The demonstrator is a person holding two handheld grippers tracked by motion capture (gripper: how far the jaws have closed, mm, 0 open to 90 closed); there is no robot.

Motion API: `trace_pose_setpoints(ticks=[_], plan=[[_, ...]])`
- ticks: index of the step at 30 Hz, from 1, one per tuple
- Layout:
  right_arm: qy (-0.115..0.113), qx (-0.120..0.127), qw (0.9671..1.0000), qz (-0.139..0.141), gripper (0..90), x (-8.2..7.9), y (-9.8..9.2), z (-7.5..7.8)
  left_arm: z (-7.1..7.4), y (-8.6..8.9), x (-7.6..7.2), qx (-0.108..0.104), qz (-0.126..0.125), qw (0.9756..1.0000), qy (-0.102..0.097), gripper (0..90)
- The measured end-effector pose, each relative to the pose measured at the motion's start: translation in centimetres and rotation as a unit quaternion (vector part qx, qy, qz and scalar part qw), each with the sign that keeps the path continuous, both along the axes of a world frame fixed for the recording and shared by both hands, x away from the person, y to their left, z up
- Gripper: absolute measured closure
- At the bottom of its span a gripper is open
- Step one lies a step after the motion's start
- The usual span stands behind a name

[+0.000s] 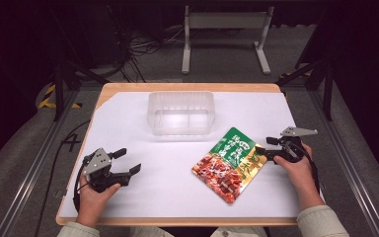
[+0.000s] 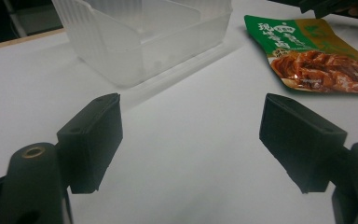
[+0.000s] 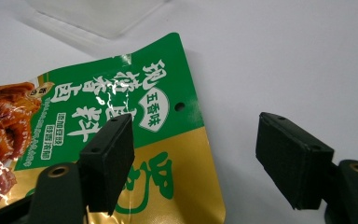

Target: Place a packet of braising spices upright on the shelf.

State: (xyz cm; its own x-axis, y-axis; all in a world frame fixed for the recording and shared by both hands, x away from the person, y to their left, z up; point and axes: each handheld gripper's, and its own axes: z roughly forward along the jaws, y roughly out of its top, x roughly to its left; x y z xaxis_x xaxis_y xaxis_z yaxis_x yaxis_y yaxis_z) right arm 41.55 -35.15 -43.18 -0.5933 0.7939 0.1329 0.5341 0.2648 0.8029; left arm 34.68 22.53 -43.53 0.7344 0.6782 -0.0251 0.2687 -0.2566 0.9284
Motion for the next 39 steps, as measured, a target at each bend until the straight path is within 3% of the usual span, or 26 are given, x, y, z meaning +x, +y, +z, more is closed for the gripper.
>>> trace_pose_setpoints(ticks=[12, 21, 23, 27, 32, 33, 36, 39], plan=[[0.027, -0.006, 0.9996, 0.012, 27.7, -0.1, 0.0, -1.0, 0.0, -0.1, 0.0, 0.0, 0.001, 1.0, 0.001, 21.6], [0.049, 0.023, 0.9982, 0.025, 31.9, -0.3, 0.0, -0.9, -0.1, -0.1, 0.0, 0.0, 0.002, 1.0, 0.002, 21.4], [0.06, 0.045, 0.9969, 0.025, 34.0, -0.4, 0.0, -0.8, 0.0, -0.2, 0.0, 0.009, 0.004, 1.0, 0.0, 21.4], [0.062, 0.063, 0.9958, 0.023, 37.4, -0.5, -0.2, -0.5, 0.0, -0.4, -0.1, 0.014, 0.001, 0.9999, -0.002, 21.4], [0.055, 0.064, 0.996, 0.027, 43.9, -0.9, -0.2, -0.1, 0.0, -0.5, -0.1, 0.02, 0.002, 0.9998, -0.006, 21.3], [0.051, 0.062, 0.9961, 0.037, 50.0, -1.2, -0.2, 0.2, 0.0, -0.6, -0.2, 0.024, 0.002, 0.9997, -0.006, 21.3], [0.05, 0.072, 0.9948, 0.052, 53.4, -1.3, -0.1, 0.4, 0.0, -0.7, -0.2, 0.025, 0.002, 0.9996, -0.007, 21.3], [0.051, 0.056, 0.9949, 0.066, 54.8, -1.5, 0.3, 0.4, 0.0, -0.8, -0.2, 0.027, 0.0, 0.9996, -0.009, 21.3]])
